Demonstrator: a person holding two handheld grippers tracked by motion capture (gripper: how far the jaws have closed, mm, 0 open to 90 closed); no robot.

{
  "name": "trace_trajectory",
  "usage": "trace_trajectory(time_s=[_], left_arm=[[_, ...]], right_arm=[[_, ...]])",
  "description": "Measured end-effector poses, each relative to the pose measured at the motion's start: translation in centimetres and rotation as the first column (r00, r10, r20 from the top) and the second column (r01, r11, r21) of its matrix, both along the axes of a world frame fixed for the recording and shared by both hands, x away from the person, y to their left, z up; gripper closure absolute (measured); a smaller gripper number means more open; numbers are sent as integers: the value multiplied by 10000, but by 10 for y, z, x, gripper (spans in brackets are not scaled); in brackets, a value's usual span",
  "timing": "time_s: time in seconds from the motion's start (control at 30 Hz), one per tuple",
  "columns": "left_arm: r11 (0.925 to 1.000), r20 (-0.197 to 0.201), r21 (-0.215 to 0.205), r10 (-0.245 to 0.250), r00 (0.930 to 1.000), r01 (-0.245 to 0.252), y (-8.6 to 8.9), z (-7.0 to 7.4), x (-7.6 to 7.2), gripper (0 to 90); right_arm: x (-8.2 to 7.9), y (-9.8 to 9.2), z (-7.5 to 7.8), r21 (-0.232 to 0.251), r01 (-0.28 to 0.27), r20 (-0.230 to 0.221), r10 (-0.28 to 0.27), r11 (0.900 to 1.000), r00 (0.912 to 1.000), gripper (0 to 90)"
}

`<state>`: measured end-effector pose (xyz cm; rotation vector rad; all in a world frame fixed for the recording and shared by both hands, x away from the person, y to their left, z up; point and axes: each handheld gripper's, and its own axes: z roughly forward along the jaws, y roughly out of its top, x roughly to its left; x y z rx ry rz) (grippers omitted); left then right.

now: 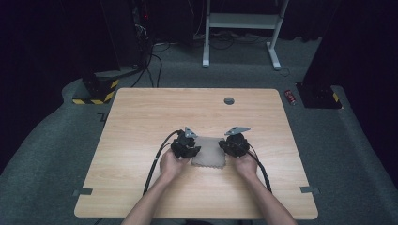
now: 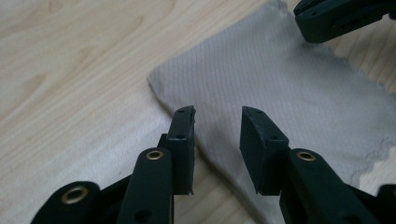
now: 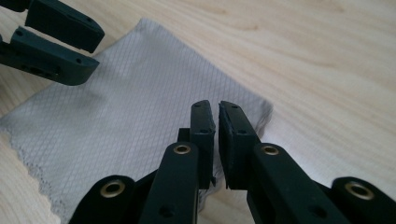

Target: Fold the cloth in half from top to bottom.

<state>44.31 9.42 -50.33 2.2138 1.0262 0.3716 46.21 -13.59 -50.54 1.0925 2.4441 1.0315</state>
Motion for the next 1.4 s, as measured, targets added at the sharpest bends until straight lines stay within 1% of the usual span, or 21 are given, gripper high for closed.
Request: trace_trajectory(time_s=[0.07,0.1,0.13,0.17,0.2,0.27,0.33,0.37,0.47,0.5,0.57,0.67,0.77,0.9,1.03,1.07,1.13,1.17,1.23,1.4], left_arm=[[10000,-180,-4,93,9998,-93,3,-5,0,647],[9998,-252,-106,134,9996,-137,5,-7,0,642],[9995,-259,-258,180,9995,-187,7,-8,0,637],[9988,-287,-417,233,9993,-245,9,-8,0,634],[9987,-224,-438,260,9994,-270,9,-9,-1,633],[9994,-142,-235,268,9995,-271,9,-8,-1,616],[9991,-220,-277,318,9992,-324,10,-7,-2,574],[9987,-228,-355,362,9991,-370,11,-7,-3,554],[9974,-88,-610,379,9992,-383,14,-3,-7,512],[9966,-76,-724,387,9992,-391,14,-2,-9,489],[9957,62,-841,384,9992,-378,17,2,-12,467],[9934,239,-1077,420,9988,-392,20,9,-19,453],[9936,404,-1071,397,9984,-351,22,11,-24,441],[9915,455,-1239,461,9979,-401,28,12,-31,440],[9877,478,-1457,637,9968,-562,37,12,-35,437],[9864,480,-1529,679,9965,-599,38,12,-36,435],[9859,596,-1553,717,9956,-617,42,14,-37,435],[9839,602,-1664,760,9953,-651,44,15,-38,434],[9846,691,-1616,784,9945,-664,46,16,-39,433],[9800,745,-1837,921,9930,-771,52,17,-44,432]], right_arm=[[-1,-1,-4,-28,21,-107,-22,10000,9999,839],[-1,-1,-8,-131,80,-224,-83,9999,9997,838],[-2,-2,-9,-62,66,-189,-67,10000,9998,837],[-2,-3,-9,22,115,-263,-115,9999,9996,835],[-1,-3,-9,20,97,-265,-97,10000,9996,830],[-2,-3,-9,-47,63,-207,-64,10000,9998,801],[-3,-4,-7,-111,161,-177,-163,9998,9997,770],[-4,-5,-6,-79,219,-163,-220,9997,9996,761],[-7,-10,-4,102,263,-73,-263,9996,9996,718],[-9,-13,-3,118,270,24,-271,9996,9996,702],[-11,-17,0,174,374,45,-375,9991,9993,682],[-16,-22,6,337,458,163,-464,9984,9988,661],[-20,-26,10,514,565,320,-582,9971,9978,641],[-24,-30,12,652,609,403,-636,9960,9972,631],[-26,-33,11,750,665,361,-694,9950,9969,622],[-26,-34,11,760,640,429,-674,9951,9968,620],[-28,-35,11,824,695,422,-732,9942,9964,612],[-29,-35,12,872,721,408,-759,9936,9963,612],[-32,-37,12,855,706,499,-751,9938,9959,608],[-38,-43,14,1028,766,557,-827,9917,9950,598]])
